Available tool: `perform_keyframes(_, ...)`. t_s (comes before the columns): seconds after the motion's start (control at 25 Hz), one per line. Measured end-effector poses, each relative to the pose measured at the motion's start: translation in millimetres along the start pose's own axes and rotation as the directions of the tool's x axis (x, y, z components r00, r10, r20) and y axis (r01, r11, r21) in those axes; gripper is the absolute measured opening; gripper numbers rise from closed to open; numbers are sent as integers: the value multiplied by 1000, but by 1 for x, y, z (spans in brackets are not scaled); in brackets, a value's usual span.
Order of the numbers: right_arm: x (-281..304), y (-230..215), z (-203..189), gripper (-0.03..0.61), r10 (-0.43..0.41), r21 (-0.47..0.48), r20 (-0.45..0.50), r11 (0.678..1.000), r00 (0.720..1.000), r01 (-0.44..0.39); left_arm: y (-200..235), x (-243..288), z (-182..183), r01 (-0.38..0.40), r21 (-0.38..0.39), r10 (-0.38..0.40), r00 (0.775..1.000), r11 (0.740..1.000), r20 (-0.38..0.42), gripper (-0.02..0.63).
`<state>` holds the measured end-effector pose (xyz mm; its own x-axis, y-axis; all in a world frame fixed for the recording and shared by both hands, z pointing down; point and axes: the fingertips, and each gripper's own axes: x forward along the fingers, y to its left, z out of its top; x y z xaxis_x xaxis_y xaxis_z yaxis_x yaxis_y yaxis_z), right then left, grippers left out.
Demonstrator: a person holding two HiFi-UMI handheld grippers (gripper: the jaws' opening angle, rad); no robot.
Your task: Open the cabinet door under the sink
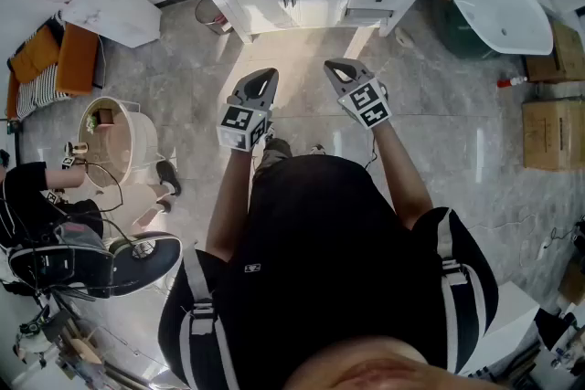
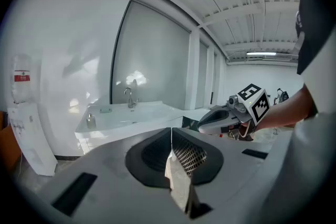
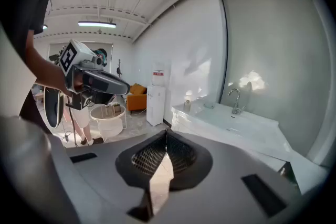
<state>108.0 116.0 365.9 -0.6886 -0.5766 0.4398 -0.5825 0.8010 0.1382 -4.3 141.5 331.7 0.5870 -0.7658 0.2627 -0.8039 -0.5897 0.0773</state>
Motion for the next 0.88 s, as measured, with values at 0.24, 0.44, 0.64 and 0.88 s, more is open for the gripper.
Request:
perform_keyframes(0.24,-2,4,0,60,4,4,-5,1000,1000,-4,0,-8,-4,-10,-20,10,1000,1000,-20,17)
perform_keyframes(0.44,-2,6,-1,60,12,-4,-10,1000,1000,-12,1,-9,-2,-18,-23,17,1000,1000,-14,17)
perform_keyframes(0.64,-2,5,-4,60,10,-6,-15,1000,1000,-10,0,-8,-6,-24,-14,24,999,1000,-29,17)
perform_keyframes(0.88,-1,5,-13,60,31,5,-32,1000,999,-31,-4,-10,-10,-36,-22,36,999,999,-33,17)
